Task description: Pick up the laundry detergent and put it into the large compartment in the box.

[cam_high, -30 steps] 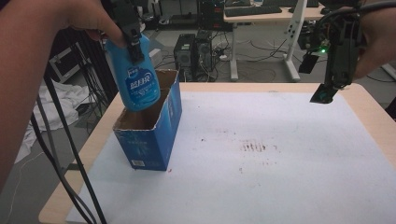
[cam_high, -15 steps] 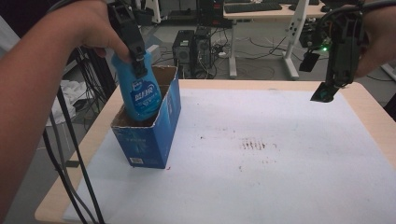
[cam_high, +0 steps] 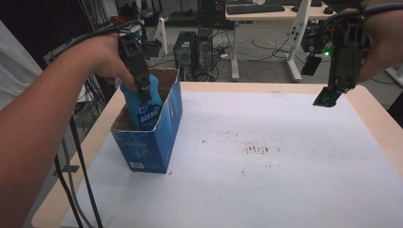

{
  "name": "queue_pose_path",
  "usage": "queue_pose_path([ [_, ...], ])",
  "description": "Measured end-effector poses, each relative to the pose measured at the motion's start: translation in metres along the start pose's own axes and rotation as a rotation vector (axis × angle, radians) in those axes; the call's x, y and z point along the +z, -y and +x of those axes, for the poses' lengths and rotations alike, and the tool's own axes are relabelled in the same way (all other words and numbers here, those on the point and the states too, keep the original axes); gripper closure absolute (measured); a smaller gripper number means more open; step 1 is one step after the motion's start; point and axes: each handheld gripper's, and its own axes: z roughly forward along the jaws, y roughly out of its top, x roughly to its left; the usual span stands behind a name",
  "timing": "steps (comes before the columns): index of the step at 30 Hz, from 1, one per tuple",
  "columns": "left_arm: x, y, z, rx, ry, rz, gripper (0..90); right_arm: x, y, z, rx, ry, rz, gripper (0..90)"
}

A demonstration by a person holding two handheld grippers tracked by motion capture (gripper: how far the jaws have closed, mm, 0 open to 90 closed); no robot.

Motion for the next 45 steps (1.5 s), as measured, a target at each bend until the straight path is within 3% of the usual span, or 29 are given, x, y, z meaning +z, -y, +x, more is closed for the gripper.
queue_pose_path([
  [4,0.017,0.000,-0.001,0.039,0.000,0.005,37.6,0.001,0.000,0.000,-0.001,-0.001,-0.001,1.0],
  [14,0.054,0.000,0.002,0.074,0.014,0.015,37.6,0.004,-0.004,-0.002,-0.005,-0.005,0.004,1.0],
  [18,0.062,-0.001,0.003,0.070,0.022,0.015,37.6,0.005,-0.006,-0.002,-0.010,-0.007,0.000,1.0],
  [27,0.064,0.001,0.002,0.101,0.022,0.004,37.6,0.006,-0.005,-0.004,-0.005,-0.004,0.003,1.0],
  [45,0.064,0.001,0.004,0.089,0.045,0.003,36.4,0.007,-0.006,-0.002,-0.003,-0.003,-0.001,1.0],
])
